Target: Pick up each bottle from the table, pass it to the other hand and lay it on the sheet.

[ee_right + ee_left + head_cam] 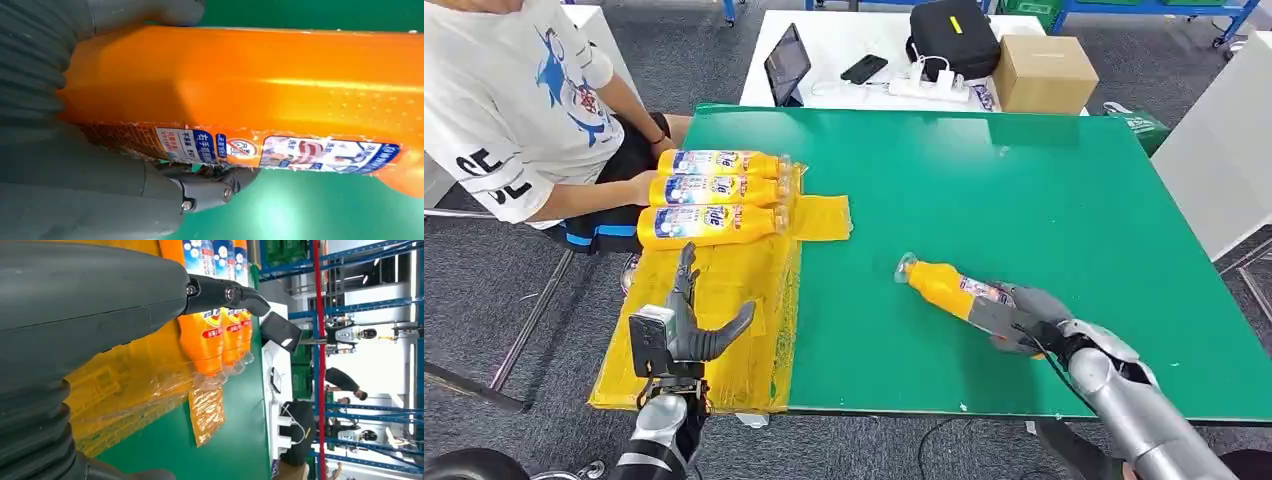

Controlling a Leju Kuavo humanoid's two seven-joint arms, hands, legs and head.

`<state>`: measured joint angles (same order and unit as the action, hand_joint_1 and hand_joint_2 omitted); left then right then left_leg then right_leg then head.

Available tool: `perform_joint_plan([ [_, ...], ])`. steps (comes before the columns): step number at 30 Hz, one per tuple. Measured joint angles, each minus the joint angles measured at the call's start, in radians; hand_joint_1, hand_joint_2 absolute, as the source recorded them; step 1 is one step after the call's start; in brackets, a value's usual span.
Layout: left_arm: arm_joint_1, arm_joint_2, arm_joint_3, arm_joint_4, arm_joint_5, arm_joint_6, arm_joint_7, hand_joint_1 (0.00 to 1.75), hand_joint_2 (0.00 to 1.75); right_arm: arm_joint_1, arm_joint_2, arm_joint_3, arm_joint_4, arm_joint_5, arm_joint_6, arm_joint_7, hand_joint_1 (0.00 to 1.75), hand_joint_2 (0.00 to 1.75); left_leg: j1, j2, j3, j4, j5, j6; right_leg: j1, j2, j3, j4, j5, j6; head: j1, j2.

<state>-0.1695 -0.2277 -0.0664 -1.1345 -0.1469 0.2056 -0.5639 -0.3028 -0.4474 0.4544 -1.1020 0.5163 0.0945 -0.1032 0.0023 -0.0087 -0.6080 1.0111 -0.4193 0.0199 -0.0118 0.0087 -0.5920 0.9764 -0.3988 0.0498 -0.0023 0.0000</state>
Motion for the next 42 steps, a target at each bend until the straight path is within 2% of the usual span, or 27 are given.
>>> perform_joint_plan([
  [2,0.014,-0.005,0.001,-0.014,0.001,0.001,0.011,0.0,1.75,0.053,0.081,-0.058,-0.03,0.072,-0.194,-0.026,1.75,1.75,0.0,0.0,-0.003,0.0,-0.001,-0.002,0.0,0.0,-0.002,0.0,0.0,0.0,0.001,0.0],
  [6,0.04,-0.018,0.0,-0.048,0.002,-0.007,0.026,0.0,1.75,0.115,0.221,-0.126,-0.124,0.151,-0.319,-0.038,1.75,1.75,0.0,0.005,-0.008,0.0,0.001,-0.003,0.0,0.004,-0.012,0.002,0.001,-0.001,-0.002,0.0],
  [8,0.051,-0.022,-0.002,-0.06,0.02,-0.029,0.038,0.0,1.75,0.137,0.272,-0.166,-0.174,0.157,-0.432,-0.126,1.75,1.75,0.001,-0.002,-0.012,0.0,0.003,-0.003,0.001,0.0,-0.014,0.003,0.0,-0.001,0.0,0.0],
  [10,0.061,-0.023,-0.005,-0.07,0.043,-0.052,0.05,0.0,1.75,0.154,0.328,-0.211,-0.248,0.165,-0.551,-0.209,1.75,1.75,0.001,0.0,-0.014,0.0,0.003,-0.004,0.001,0.0,-0.016,0.003,0.0,-0.001,-0.001,0.0],
  [14,0.062,-0.028,-0.023,-0.079,0.054,-0.063,0.057,0.0,1.75,0.174,0.394,-0.258,-0.341,0.17,-0.588,-0.226,1.75,1.75,0.001,-0.001,-0.015,0.0,0.002,-0.004,0.0,0.0,-0.017,0.003,0.0,-0.001,0.0,0.0],
  [20,0.061,-0.028,-0.064,-0.091,0.17,-0.204,0.11,0.0,1.75,0.218,0.465,-0.309,-0.438,0.185,-0.783,-0.385,1.75,1.75,0.0,0.0,-0.016,0.0,0.002,-0.003,-0.001,0.0,-0.018,0.003,0.0,-0.001,0.0,0.0],
  [24,0.052,-0.021,-0.12,-0.098,0.257,-0.347,0.135,0.0,1.75,0.243,0.497,-0.313,-0.452,0.194,-0.779,-0.471,1.75,1.75,0.0,0.0,-0.017,0.0,0.002,-0.003,-0.001,0.0,-0.018,0.003,0.0,-0.001,-0.001,0.0],
  [28,0.042,-0.006,-0.179,-0.101,0.312,-0.465,0.139,0.0,1.75,0.261,0.536,-0.277,-0.399,0.171,-0.717,-0.528,1.75,1.75,0.0,0.0,-0.016,0.0,0.002,-0.004,0.0,0.0,-0.019,0.003,0.0,-0.001,0.0,0.0],
  [35,0.034,0.016,-0.247,-0.101,0.325,-0.532,0.131,0.0,1.75,0.264,0.621,-0.171,-0.17,0.115,-0.651,-0.581,1.75,1.75,0.002,0.0,-0.017,-0.001,0.002,-0.004,0.001,0.0,-0.019,0.003,-0.001,-0.002,-0.001,0.0],
  [42,0.024,0.035,-0.28,-0.095,0.329,-0.538,0.129,0.0,1.75,0.22,0.689,-0.024,0.081,0.054,-0.672,-0.592,1.75,1.75,0.002,0.0,-0.017,-0.001,0.002,-0.004,0.001,0.0,-0.02,0.003,-0.001,-0.002,0.0,0.0],
])
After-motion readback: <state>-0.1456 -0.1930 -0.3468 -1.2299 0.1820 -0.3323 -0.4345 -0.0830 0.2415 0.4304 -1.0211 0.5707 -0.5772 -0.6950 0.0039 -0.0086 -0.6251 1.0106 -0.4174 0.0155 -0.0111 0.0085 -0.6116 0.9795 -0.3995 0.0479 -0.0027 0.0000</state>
